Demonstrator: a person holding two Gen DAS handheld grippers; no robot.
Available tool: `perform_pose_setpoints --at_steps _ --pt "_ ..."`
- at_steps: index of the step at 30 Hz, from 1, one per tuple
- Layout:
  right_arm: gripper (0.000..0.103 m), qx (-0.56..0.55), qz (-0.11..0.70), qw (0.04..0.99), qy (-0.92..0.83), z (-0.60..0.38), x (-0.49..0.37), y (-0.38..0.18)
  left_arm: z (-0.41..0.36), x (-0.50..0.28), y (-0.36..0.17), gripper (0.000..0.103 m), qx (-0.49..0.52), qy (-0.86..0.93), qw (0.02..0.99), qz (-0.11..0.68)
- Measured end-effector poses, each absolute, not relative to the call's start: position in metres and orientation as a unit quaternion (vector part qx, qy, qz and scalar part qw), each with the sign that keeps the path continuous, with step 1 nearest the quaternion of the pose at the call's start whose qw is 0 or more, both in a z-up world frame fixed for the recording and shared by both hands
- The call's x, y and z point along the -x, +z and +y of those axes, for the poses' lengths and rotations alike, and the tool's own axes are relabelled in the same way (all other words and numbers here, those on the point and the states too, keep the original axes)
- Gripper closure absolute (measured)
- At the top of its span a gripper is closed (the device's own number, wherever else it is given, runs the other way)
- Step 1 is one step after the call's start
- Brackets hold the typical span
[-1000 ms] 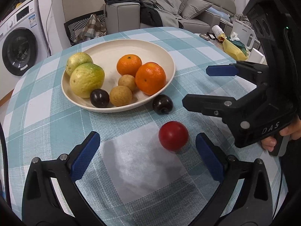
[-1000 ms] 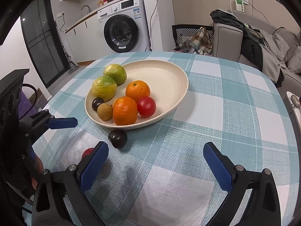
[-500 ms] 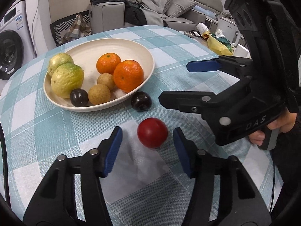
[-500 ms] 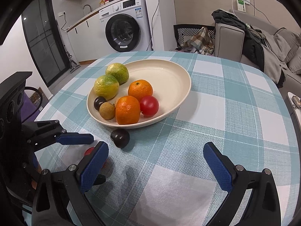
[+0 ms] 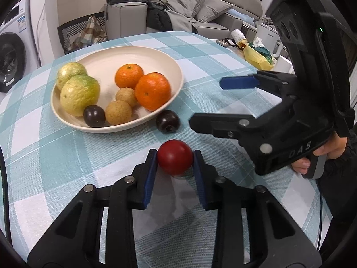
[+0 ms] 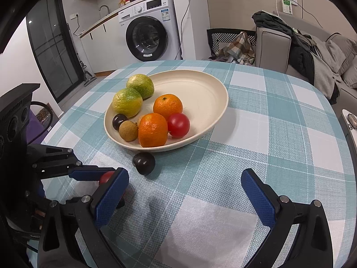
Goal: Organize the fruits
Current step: 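Grasp the red tomato with the left tool while the right tool approaches the dark plum, then grasp the dark plum with the right tool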
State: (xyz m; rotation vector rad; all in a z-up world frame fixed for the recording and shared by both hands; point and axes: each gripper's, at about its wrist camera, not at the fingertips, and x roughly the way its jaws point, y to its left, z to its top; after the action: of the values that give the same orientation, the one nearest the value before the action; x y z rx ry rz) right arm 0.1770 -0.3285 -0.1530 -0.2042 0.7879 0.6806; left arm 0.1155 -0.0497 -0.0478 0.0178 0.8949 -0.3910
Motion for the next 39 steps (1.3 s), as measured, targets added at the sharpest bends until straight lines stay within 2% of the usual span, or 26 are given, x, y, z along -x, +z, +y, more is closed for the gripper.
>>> perform_pose_setpoints --at_steps 10,12,14,19,24,31,32,37,39 --pt "0.003 0.115 0.374 0.851 0.350 -0.316 -0.169 -0.155 -0.030 -0.119 -0.042 0.074 -0.002 -0.162 0.891 0.425" --pt "0.010 0.118 0.376 0.848 0.355 -0.312 -0.168 -0.156 -0.027 -0.119 -0.041 0.074 0.001 -0.159 0.892 0.424" --pt "0.024 0.121 0.381 0.843 0.359 -0.308 -0.167 -0.158 -0.024 -0.119 -0.039 0.074 0.000 -0.156 0.893 0.422" --pt "0.025 0.117 0.394 0.833 0.370 -0.303 -0.168 -0.162 -0.020 -0.118 -0.036 0.074 0.003 -0.156 0.895 0.418" --pt "0.033 0.121 0.392 0.828 0.382 -0.295 -0.165 -0.162 -0.018 -0.116 -0.031 0.074 0.006 -0.157 0.899 0.410" --pt "0.047 0.123 0.394 0.825 0.387 -0.285 -0.167 -0.164 -0.012 -0.114 -0.024 0.074 0.020 -0.153 0.904 0.399" --pt "0.052 0.123 0.394 0.824 0.387 -0.284 -0.168 -0.164 -0.010 -0.114 -0.023 0.074 0.022 -0.153 0.905 0.396" --pt "0.066 0.129 0.392 0.824 0.387 -0.281 -0.168 -0.164 -0.005 -0.112 -0.017 0.074 0.034 -0.152 0.910 0.385" --pt "0.068 0.131 0.392 0.825 0.385 -0.280 -0.167 -0.164 -0.005 -0.112 -0.016 0.074 0.035 -0.150 0.911 0.383"
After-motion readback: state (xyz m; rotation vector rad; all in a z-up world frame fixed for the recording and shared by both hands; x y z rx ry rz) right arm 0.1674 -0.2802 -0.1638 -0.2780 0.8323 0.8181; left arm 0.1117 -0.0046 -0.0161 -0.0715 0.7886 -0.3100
